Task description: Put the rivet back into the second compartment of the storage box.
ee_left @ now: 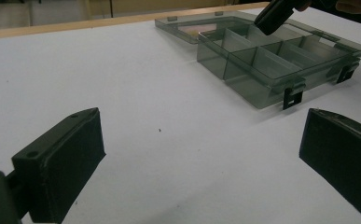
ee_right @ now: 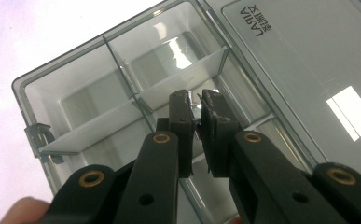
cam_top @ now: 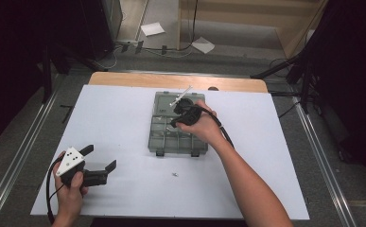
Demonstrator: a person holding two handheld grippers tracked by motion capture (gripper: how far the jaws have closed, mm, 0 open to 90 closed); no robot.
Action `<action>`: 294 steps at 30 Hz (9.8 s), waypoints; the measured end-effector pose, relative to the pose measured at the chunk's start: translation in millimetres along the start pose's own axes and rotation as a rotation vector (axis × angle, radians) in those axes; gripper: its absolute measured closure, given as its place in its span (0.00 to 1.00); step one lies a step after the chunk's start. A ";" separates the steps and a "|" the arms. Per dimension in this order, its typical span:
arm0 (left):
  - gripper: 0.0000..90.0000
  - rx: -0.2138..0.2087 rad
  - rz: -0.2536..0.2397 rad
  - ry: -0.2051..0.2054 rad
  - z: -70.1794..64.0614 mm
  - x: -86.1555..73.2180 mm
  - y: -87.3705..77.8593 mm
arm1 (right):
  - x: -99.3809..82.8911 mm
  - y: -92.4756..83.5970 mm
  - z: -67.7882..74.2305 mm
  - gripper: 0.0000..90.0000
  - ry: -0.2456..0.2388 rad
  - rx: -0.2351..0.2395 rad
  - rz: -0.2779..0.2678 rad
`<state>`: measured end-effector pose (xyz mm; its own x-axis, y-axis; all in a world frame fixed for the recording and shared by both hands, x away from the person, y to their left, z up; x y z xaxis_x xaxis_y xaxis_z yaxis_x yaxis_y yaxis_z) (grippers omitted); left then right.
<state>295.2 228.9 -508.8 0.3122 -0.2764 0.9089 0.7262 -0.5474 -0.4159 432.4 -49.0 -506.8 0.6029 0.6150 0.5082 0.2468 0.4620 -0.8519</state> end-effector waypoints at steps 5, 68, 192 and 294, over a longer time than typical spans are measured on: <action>0.00 0.002 0.001 -0.002 0.2 -0.1 -0.4 | 2.3 1.2 -0.1 0.92 -0.008 -0.002 0.003; 0.00 -0.001 0.001 0.008 -1.2 0.3 -0.1 | -54.6 -28.4 78.6 0.24 -0.115 0.064 -0.037; 0.00 -0.008 0.003 0.015 -4.4 0.2 1.3 | -66.8 -33.6 90.5 0.93 -0.185 0.086 0.065; 0.00 -0.004 -0.009 0.012 -2.5 1.3 -0.9 | -6.5 -38.1 37.3 0.93 -0.120 0.035 0.079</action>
<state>293.4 227.1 -507.3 0.2984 -0.2807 0.9122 0.7267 -0.5527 -0.4078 390.8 -46.8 -472.9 0.5241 0.7212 0.4530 0.1745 0.4297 -0.8860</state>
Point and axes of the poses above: each handheld gripper's, and its own axes: y roughly forward along the jaws, x roughly out of its top, z roughly to its left, the point moved 7 cm from there along y, roughly forward along the jaws, and after that the axes turned 5 degrees about y, right-handed, at the moved point
